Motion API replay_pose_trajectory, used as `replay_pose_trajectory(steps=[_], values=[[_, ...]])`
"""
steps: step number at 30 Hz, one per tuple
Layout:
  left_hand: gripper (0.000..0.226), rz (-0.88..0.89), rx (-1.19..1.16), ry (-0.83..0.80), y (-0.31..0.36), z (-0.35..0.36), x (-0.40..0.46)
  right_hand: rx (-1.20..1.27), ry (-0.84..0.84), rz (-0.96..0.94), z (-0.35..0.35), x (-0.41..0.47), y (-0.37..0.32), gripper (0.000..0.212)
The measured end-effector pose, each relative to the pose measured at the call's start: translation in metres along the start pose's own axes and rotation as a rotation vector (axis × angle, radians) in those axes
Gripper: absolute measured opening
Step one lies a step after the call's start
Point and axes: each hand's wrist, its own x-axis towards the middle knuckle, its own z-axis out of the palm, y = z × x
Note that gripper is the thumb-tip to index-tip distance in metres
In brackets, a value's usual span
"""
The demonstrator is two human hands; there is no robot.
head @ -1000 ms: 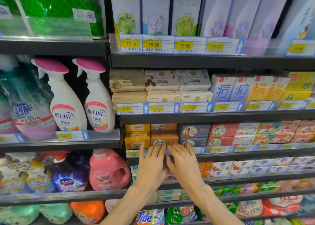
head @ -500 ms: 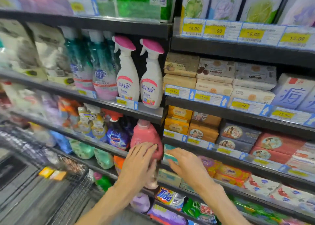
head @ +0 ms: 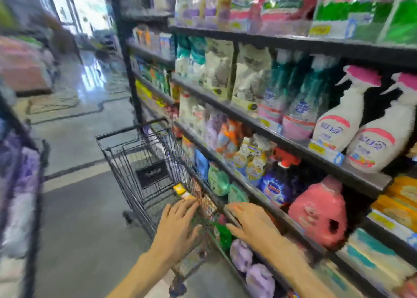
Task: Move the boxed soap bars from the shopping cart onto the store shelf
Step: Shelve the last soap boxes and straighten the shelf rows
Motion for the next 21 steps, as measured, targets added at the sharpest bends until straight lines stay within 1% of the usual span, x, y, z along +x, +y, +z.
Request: replay_pose_trajectory(steps=[3,6,10,13,15,17,19,21], values=[[0.061,-0.061,0.020,0.008,-0.064,-0.011,-0.017,-0.032,-0.019,-0.077,0.015,0.050,-0.050,0.054],[0.065,-0.092,0.043,-0.006,-0.133,-0.022,-0.026,-0.063,-0.005,-0.124,0.036,0.104,-0.105,0.055],[0.066,-0.145,0.063,-0.016,-0.214,-0.039,-0.027,-0.115,-0.071,-0.185,0.075,0.176,-0.164,0.062],[0.065,-0.195,0.042,-0.041,-0.263,-0.046,-0.028,-0.100,-0.121,-0.205,0.102,0.224,-0.199,0.062],[0.068,-0.219,0.034,-0.046,-0.292,-0.046,-0.025,-0.100,-0.146,-0.218,0.115,0.255,-0.216,0.062],[0.070,-0.239,0.028,-0.069,-0.321,-0.042,-0.016,-0.073,-0.176,-0.225,0.129,0.283,-0.226,0.069],[0.070,-0.246,0.029,-0.085,-0.348,-0.033,-0.001,-0.065,-0.171,-0.221,0.146,0.309,-0.227,0.074],[0.069,-0.237,0.032,-0.106,-0.371,-0.020,0.021,-0.067,-0.175,-0.194,0.162,0.336,-0.221,0.068]])
